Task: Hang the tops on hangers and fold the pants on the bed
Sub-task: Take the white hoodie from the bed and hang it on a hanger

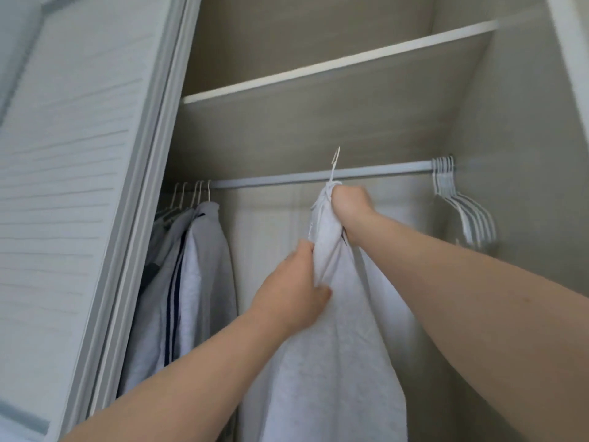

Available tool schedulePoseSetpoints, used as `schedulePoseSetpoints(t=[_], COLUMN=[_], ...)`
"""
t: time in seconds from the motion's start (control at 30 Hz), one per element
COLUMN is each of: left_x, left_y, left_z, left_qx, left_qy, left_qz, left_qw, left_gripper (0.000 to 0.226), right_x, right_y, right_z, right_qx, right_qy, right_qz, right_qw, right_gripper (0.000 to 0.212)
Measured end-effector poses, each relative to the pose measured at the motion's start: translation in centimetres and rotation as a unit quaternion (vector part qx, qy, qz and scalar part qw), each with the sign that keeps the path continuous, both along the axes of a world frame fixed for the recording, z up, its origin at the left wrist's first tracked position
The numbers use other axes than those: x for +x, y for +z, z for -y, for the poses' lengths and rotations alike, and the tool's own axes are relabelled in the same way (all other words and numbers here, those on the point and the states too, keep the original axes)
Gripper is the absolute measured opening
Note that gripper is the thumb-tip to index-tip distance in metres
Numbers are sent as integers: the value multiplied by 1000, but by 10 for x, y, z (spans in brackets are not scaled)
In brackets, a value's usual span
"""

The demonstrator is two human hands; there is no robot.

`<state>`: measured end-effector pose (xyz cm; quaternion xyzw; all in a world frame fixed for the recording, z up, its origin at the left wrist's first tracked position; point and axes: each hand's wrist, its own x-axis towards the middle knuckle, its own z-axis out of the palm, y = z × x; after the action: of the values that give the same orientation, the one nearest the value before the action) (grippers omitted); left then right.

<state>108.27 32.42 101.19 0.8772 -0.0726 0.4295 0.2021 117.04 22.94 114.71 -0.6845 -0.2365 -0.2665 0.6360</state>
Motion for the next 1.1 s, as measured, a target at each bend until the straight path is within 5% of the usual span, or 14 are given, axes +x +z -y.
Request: schedulePoseSetpoints(t=[0.13, 0.3, 0.47, 0.6, 0.8, 0.97, 1.1], left_x=[30, 53, 61, 64, 77, 88, 96], left_y=[5, 1, -16, -29, -31, -19, -3], left_z=[-17, -41, -65, -86, -118, -123, -124], left_qx=[57, 101, 100, 114, 126, 139, 158], left_qy=[73, 95, 109, 118, 148, 159, 172], left_qz=[-24, -53, -92, -124, -130, -97, -72], left_qw=[995, 989, 985, 979, 972, 973, 970], left_gripper=[21, 21, 16, 26, 28, 13, 24], right_x=[41, 77, 96, 118, 155, 151, 147], right_y=[14, -4, -25, -62, -85, -51, -24], right_z=[-19, -46, -67, -82, -109, -119, -125], right_qx=[1, 14, -52, -158, -56, -22, -9], right_qy=[12, 31, 41, 29, 99, 110, 104], right_qz=[-15, -29, -20, 10, -38, 38, 82], right_qw=[1000, 999, 998, 987, 993, 993, 991], right_gripper=[38, 31, 35, 13, 29, 24, 31])
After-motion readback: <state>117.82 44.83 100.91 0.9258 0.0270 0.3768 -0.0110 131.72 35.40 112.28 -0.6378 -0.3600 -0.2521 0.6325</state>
